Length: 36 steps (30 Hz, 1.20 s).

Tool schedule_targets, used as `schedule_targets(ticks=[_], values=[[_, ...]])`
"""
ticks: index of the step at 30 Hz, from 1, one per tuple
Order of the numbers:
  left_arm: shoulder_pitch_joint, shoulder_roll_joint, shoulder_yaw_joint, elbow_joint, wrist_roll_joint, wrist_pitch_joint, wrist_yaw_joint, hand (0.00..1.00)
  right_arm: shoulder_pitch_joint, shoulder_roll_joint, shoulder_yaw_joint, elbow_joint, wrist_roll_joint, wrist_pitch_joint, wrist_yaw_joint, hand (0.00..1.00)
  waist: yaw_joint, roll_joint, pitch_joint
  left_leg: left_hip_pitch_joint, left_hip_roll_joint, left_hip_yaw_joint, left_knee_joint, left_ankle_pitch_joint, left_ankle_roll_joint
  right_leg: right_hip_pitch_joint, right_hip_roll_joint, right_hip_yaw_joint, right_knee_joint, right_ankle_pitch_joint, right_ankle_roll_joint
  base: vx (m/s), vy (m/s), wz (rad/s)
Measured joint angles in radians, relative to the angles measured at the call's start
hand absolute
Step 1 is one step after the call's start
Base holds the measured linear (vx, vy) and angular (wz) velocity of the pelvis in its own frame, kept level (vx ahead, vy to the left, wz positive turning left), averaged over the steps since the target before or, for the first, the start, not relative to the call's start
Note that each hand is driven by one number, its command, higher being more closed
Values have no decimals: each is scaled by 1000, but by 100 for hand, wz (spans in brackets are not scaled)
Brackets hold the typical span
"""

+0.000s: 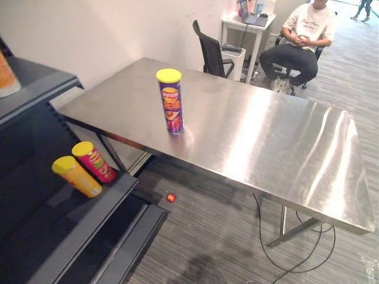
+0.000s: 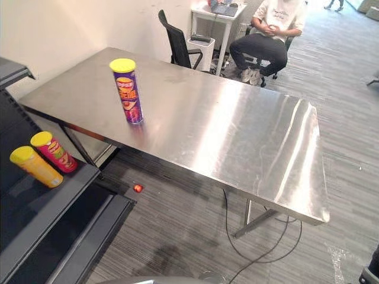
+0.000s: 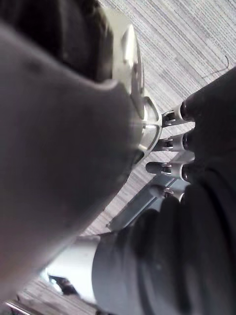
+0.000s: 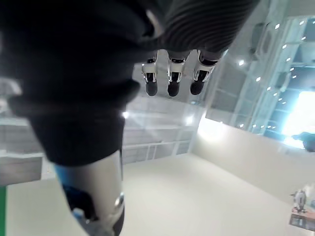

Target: Put the gum and the chips on the shelf.

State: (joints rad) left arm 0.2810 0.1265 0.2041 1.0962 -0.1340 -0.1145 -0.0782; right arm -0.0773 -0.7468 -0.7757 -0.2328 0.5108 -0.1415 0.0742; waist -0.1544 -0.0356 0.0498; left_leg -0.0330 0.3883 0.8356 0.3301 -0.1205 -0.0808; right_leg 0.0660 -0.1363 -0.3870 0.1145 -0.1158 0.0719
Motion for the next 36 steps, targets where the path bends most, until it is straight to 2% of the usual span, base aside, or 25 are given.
schedule_targets(ticks=[2, 5, 6, 8, 9, 10, 11, 12, 13, 14, 15, 17, 18, 19, 21, 24, 26, 30, 32, 36], values=[[1, -10, -2, -1, -1, 1, 13, 0, 0, -3, -1, 12, 2, -2, -2, 0, 6, 22, 0, 5, 33, -13, 29, -15, -14, 28, 25, 0, -12, 0, 0, -27, -93, 1], [-2, -18, 1, -7, -3, -3, 31, 0, 0, -3, 0, 20, 18, -3, -4, 0, 9, 29, 6, -3, 49, -23, 47, -17, -18, 29, 39, 4, -31, -1, 1, -33, -28, -5], [0, -25, 16, -20, -3, -5, 32, 0, -1, -3, 2, 29, 19, -3, -4, 0, 20, 31, 15, -3, 61, -41, 70, -19, -15, 31, 44, 11, -30, -2, 0, -78, -18, -25], [8, -50, 55, -43, -19, -21, 36, 0, -30, -4, 50, 66, 31, -3, -4, 0, 34, 35, 21, -34, 66, -213, 146, -22, -8, 37, 50, 48, -25, -17, -3, -87, 7, -44], [7, -60, 74, -46, -20, -26, 33, 0, -45, -4, 87, 79, 51, -4, -4, 0, 48, 45, 23, -59, 49, -377, 180, -25, -3, 37, 56, 74, -23, -20, -6, -61, 37, -50], [8, -66, 79, -44, -21, -26, 32, 0, -45, -4, 103, 84, 57, -4, -4, 0, 56, 46, 24, -70, 28, -469, 190, -28, -1, 37, 57, 93, -23, -22, -9, -65, 87, -70], [18, -80, 97, -45, -34, -27, 32, 0, -44, -4, 119, 87, 57, -2, -3, 0, 73, 45, 24, -84, -36, -664, 179, -77, -7, 27, 47, 126, -23, -27, -19, -47, 118, -65], [22, -87, 107, -52, -51, -28, 32, 0, -46, -4, 115, 88, 57, -2, -3, 0, 80, 48, 26, -84, -80, -756, 158, -100, -12, 14, 45, 144, -18, -27, -19, -24, 228, -73], [36, -99, 129, -54, -72, -27, 32, 0, -54, -4, 109, 87, 57, -2, -4, 0, 81, 52, 27, -80, -145, -891, 85, -132, -14, -9, 45, 167, -7, -27, -19, 10, 228, -55], [45, -114, 159, -54, -96, -26, 32, 0, -57, -5, 95, 83, 58, -2, -4, 0, 80, 53, 27, -53, -171, -988, -2, -159, -39, -31, 44, 180, 2, -24, -14, 40, 186, -42], [46, -126, 171, -54, -101, -27, 32, 0, -63, -7, 88, 79, 58, -3, -4, 0, 81, 58, 26, -33, -182, -1017, -47, -161, -77, -43, 45, 187, 8, -20, -4, 75, 123, -21], [44, -121, 187, -58, -123, -28, 34, 0, -114, -23, 87, 74, 57, -14, -2, 0, 86, 33, 46, -19, -235, -1014, -45, -144, -72, -41, 1, 223, -17, 13, 42, 52, 155, -17], [44, -121, 186, -60, -127, -28, 34, 0, -132, -23, 88, 73, 56, -16, -2, 0, 91, 31, 48, -18, -241, -1013, -43, -144, -72, -40, -4, 229, -27, 22, 46, 0, 126, -20], [39, -121, 186, -62, -127, -28, 33, 0, -148, -23, 89, 72, 56, -21, -2, 0, 104, 30, 48, -19, -251, -1012, -44, -145, -71, -35, -11, 233, -40, 32, 47, 23, 98, -9], [37, -118, 171, -71, -126, -29, 33, 0, -164, -23, 146, 72, 56, -25, 0, 0, 107, 29, 48, -19, -259, -1015, -50, -145, -67, -29, -17, 232, -60, 39, 47, 31, 62, 3], [37, -102, 126, -73, -122, -29, 30, 0, -165, -23, 271, 88, 55, -10, 17, 0, 111, 31, 47, -18, -252, -1013, -73, -144, -65, -41, -10, 236, -63, 43, 52, 9, -16, -6], [37, -93, 100, -81, -122, -29, 26, 0, -165, -23, 336, 113, 55, 8, 40, 0, 128, 30, 48, -17, -246, -1007, -87, -140, -61, -53, -4, 250, -66, 52, 52, 10, -23, -21], [37, -74, 51, -86, -124, -30, 11, 0, -214, -23, 498, 222, 56, 40, 66, 0, 142, 10, 58, -19, -250, -1005, -121, -127, -53, -64, -7, 256, -92, 76, 51, 2, -4, -8], [38, -60, 23, -102, -127, -30, 3, 0, -215, -24, 529, 265, 56, 47, 79, 0, 161, 1, 57, -29, -257, -1008, -136, -116, -53, -65, -13, 251, -118, 92, 56, 2, 19, 7], [38, -39, 5, -104, -129, -36, -6, 0, -268, -24, 625, 367, 57, 55, 86, 0, 169, -21, 68, -61, -276, -1039, -155, -87, -50, -70, -27, 213, -151, 118, 60, -15, 18, 25]])
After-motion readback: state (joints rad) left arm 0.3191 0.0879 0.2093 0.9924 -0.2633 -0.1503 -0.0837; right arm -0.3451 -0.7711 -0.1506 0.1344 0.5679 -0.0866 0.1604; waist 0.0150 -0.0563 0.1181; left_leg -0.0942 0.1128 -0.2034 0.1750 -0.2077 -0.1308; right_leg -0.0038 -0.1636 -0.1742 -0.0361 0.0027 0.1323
